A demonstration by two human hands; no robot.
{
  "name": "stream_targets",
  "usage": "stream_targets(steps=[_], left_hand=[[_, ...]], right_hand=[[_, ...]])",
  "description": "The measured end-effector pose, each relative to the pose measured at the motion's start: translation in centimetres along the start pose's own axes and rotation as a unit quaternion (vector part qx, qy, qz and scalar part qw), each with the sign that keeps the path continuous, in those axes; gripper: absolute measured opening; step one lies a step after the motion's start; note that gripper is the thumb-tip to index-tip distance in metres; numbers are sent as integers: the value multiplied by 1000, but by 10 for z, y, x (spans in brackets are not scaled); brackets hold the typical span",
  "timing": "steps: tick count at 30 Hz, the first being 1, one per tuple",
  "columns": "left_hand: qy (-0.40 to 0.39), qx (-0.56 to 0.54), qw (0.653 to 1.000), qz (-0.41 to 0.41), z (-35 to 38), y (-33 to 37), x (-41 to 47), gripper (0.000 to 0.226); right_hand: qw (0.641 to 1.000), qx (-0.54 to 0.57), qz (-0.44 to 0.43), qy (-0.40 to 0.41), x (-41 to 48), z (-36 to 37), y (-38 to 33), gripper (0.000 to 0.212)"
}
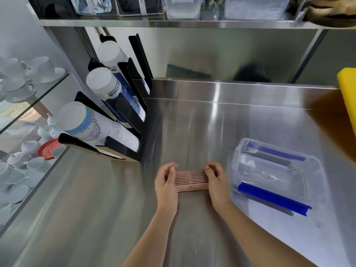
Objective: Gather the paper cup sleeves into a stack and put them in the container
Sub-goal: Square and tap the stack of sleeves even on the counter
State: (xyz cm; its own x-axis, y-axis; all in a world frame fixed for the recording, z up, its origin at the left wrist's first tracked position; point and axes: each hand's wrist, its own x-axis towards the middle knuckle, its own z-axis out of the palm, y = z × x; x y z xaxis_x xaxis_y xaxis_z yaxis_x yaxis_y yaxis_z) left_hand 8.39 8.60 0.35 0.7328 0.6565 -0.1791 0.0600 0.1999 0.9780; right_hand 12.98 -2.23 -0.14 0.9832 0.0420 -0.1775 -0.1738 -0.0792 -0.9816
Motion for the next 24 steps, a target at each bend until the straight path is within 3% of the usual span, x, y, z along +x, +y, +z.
stream_targets(steps=[5, 10, 13, 17, 21, 24], left_hand=[[-11, -25, 999, -40, 4, 9, 0, 19], [-16, -43, 997, -69, 2, 2, 0, 26], [-91, -45, 992, -74, -6, -2, -1, 13], [-184, 89, 978, -41, -22, -5, -5, 60], [-216, 248, 944, 21, -33, -2, -2, 53], [-224, 294, 928, 38, -39, -4, -3, 48]], right_hand=[[999, 47, 19, 11, 0, 0, -2, 24], [1000, 16, -3, -15, 3, -6, -3, 24], [1000, 16, 18, -17, 4, -5, -5, 24], [999, 5, 23, -28, 2, -7, -7, 26], [998, -34, 17, -49, 2, -9, -9, 26], [997, -32, 27, -62, -2, -12, -10, 24]])
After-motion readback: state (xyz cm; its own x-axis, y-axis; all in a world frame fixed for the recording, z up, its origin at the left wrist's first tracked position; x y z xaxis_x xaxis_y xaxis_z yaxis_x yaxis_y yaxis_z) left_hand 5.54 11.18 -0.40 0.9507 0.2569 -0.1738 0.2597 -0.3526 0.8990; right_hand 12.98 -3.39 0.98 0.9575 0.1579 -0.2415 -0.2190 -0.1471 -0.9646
